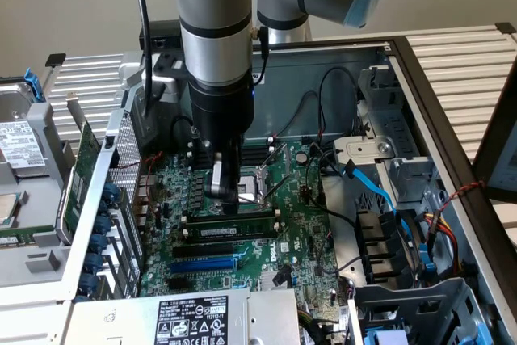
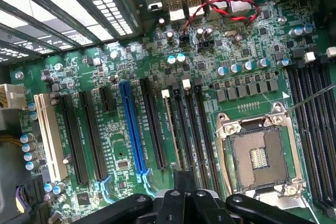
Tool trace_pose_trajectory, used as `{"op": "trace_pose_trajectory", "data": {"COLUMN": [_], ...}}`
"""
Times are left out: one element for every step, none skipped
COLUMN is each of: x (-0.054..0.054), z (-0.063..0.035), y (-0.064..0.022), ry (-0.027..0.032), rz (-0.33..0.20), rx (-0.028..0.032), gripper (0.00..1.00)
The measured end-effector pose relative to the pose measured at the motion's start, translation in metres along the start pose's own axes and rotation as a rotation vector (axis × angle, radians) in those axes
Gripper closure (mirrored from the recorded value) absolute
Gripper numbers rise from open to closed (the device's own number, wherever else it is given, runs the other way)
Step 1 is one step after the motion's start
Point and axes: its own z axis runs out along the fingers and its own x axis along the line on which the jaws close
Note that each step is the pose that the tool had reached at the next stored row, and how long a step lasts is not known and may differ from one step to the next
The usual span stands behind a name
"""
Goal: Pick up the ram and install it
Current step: 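Press down the ram until it locks into place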
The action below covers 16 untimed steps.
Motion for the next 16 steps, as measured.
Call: {"op": "trace_pose_trajectory", "data": {"x": [0.0000, 0.0000, 0.0000, 0.0000, 0.0000, 0.0001, 0.0001, 0.0001, 0.0001, 0.0001, 0.0001, 0.0001, 0.0001, 0.0001, 0.0001, 0.0001], "z": [-0.0005, -0.0010, -0.0014, -0.0016, -0.0017, -0.0019, -0.0020, -0.0020, -0.0021, -0.0021, -0.0020, -0.0021, -0.0021, -0.0021, -0.0021, -0.0021], "y": [0.0000, 0.0000, 0.0000, 0.0000, 0.0000, 0.0000, 0.0000, 0.0000, 0.0000, 0.0000, 0.0000, 0.0000, 0.0000, 0.0000, 0.0000, 0.0000], "ry": [0.0005, 0.0009, 0.0012, 0.0014, 0.0021, 0.0028, 0.0034, 0.0036, 0.0039, 0.0039, 0.0039, 0.0040, 0.0042, 0.0043, 0.0045, 0.0046], "rz": [0.010, 0.019, 0.029, 0.038, 0.048, 0.059, 0.069, 0.081, 0.093, 0.105, 0.117, 0.130, 0.142, 0.154, 0.167, 0.180], "rx": [-0.0010, -0.0023, -0.0034, -0.0042, -0.0046, -0.0049, -0.0052, -0.0054, -0.0057, -0.0060, -0.0063, -0.0067, -0.0072, -0.0079, -0.0087, -0.0094], "gripper": [0.89, 0.89, 0.89, 0.89, 0.89, 0.89, 0.89, 0.89, 0.89, 0.89, 0.89, 0.89, 0.89, 0.89, 0.89, 0.89]}}
